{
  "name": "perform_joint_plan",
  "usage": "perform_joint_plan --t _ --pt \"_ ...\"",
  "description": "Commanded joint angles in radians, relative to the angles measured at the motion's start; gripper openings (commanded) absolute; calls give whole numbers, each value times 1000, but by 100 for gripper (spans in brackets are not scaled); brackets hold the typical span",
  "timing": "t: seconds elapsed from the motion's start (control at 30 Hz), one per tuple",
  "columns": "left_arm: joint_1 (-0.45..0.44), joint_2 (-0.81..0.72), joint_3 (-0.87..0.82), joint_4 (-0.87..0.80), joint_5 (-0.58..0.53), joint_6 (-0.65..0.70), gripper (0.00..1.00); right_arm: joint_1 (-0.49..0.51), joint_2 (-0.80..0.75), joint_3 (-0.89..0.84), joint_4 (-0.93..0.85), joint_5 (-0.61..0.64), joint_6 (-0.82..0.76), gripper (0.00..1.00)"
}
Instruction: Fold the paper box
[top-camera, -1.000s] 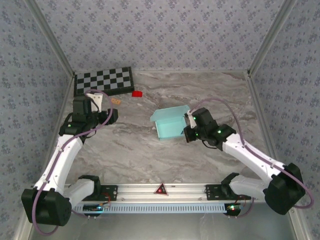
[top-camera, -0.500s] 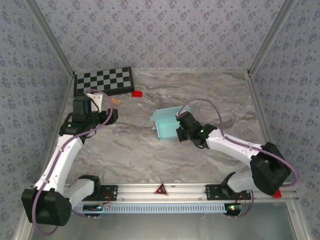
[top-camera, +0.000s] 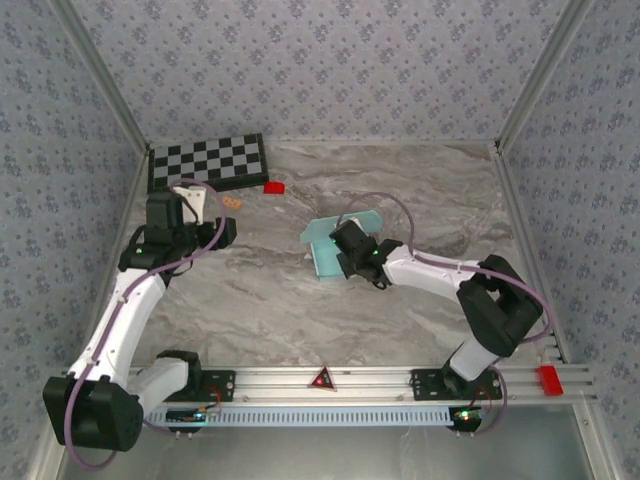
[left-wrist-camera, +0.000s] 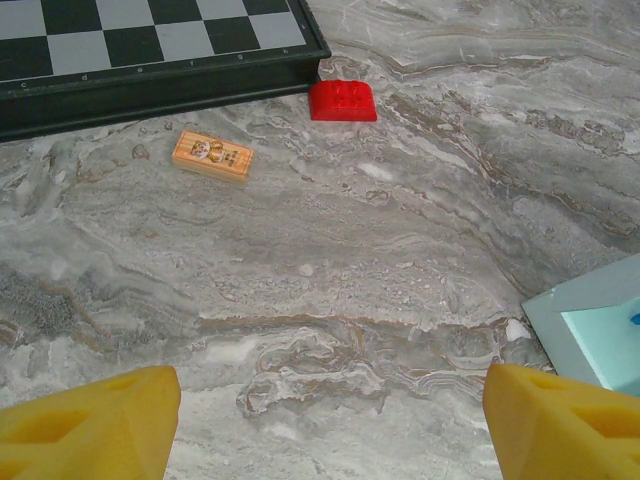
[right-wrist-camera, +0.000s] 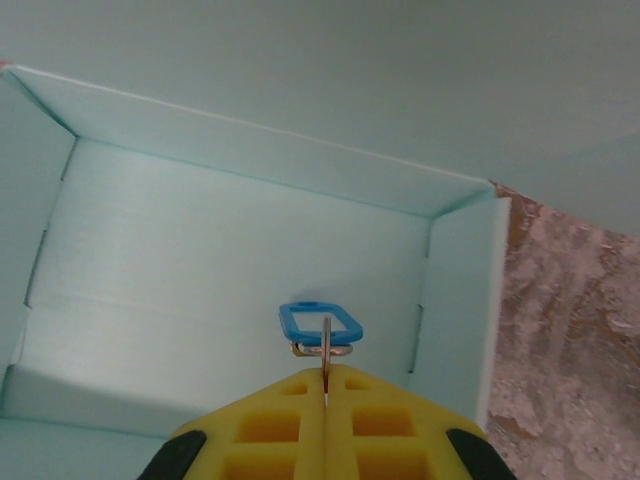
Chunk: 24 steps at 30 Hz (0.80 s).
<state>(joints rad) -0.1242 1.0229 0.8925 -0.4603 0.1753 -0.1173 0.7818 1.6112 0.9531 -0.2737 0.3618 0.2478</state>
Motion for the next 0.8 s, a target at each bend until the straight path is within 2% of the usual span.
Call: perform_joint_plan --t 0.0,0.1,0.23,0.43,0.6,0.77 --pt "6 -1 -12 17 23 -2 79 11 21 36 17 -29 1 12" --pt "5 2 -10 15 23 0 79 19 17 35 34 -71 -17 23" --pt "6 4 -9 14 23 1 79 20 0 25 59 -130 -29 29" --pt "6 8 -9 14 32 2 79 15 -56 3 74 -146 -16 31" --pt "-1 31 6 17 87 -18 79 -4 -136 -11 47 -135 -12 31" --pt "-77 72 39 18 98 -36 78 -53 -229 -19 9 -159 -29 34"
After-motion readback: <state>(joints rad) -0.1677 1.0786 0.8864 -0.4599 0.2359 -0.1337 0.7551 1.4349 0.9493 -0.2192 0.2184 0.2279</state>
